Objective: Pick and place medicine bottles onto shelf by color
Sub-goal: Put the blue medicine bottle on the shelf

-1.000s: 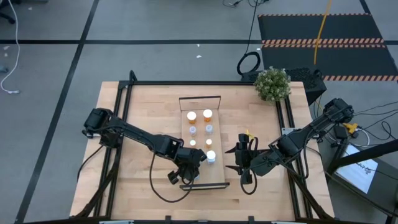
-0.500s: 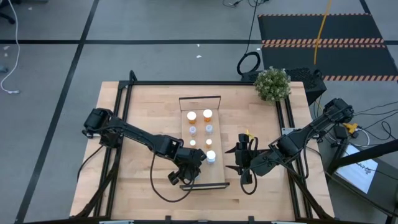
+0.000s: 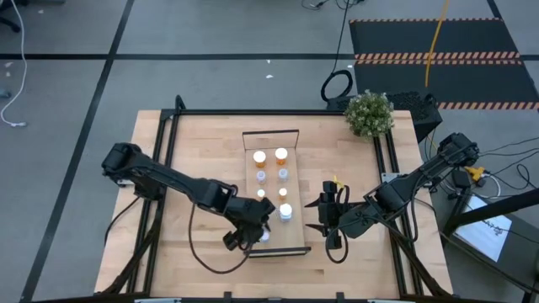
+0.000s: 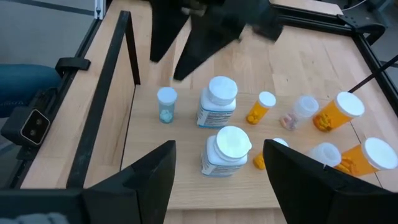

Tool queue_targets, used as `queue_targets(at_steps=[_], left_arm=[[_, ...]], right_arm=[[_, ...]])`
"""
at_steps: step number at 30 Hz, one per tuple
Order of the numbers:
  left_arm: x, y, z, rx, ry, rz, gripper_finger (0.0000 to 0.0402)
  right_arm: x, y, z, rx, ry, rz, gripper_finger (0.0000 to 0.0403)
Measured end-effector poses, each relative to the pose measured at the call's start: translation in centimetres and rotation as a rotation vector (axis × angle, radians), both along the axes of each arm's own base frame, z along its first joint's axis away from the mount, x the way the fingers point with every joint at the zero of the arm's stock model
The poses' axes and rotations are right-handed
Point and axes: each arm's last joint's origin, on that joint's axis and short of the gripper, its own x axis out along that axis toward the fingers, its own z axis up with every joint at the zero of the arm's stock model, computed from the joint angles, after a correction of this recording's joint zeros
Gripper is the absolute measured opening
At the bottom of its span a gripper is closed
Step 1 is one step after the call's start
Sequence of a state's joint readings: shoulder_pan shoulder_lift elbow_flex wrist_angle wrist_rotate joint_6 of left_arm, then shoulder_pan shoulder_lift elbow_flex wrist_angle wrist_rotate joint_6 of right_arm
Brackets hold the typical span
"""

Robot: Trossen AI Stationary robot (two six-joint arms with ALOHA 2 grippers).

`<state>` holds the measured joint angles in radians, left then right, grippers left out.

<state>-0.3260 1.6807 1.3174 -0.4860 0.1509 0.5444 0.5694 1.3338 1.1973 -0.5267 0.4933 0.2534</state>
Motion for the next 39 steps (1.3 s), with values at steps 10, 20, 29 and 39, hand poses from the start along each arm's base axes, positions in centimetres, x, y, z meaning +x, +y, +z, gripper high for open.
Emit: queue_targets(at_steps=[10, 20, 29, 39], left_arm=[[-3.1, 1.4, 4.5, 0.017, -0.074, 0.218, 0.0225], [-8.5, 1.9, 8.5, -0.031, -0.081, 0.367, 0.0213], [-12.2, 1.1, 5.1, -0.001, -0.067, 0.501, 0.0141], [-14.0, 2.3, 3.3, -0.176, -0.262, 0.547, 0.0133]], right_arm=[[0.0, 0.0, 0.0, 0.017, 0.000, -0.011, 0.0235], [-0.2, 0.0, -0.2, 0.051, 0.017, -0.047, 0.0235], [-0.6, -0.1, -0.6, 0.096, 0.061, -0.106, 0.0235], [-2.2, 0.4, -1.5, 0.163, 0.168, -0.208, 0.0235]])
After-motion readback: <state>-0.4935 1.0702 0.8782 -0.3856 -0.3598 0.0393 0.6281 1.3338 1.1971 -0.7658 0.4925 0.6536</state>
